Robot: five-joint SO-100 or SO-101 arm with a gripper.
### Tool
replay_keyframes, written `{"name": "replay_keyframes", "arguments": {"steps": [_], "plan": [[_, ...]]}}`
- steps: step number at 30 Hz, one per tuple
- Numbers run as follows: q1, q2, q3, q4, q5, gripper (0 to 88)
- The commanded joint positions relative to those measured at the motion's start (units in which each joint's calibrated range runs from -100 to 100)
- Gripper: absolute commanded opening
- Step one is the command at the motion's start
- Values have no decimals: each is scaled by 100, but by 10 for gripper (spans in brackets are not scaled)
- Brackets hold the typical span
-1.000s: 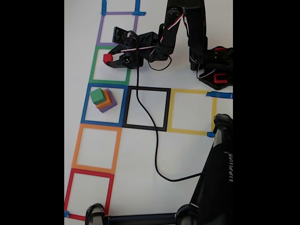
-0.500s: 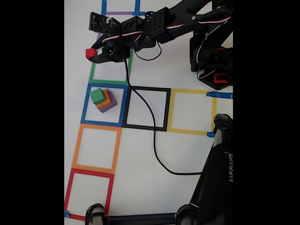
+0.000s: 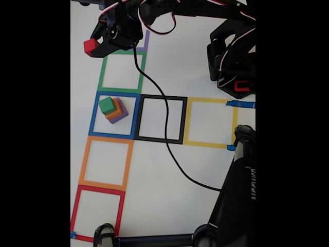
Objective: Tower of hanoi
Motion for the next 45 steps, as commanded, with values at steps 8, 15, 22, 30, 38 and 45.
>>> {"name": "replay_keyframes", "arguments": {"steps": [8,15,22,30,38,45], "plan": [[-840,16,-2449,2042,0,6],[-850,-8,-1194,1491,0,7],[-945,-186,1015,-549,0,7],[-1041,-356,3679,-3124,0,10],[-1137,193,4351,-4541,0,9],[-1156,1267,4488,-6063,0,9]]}}
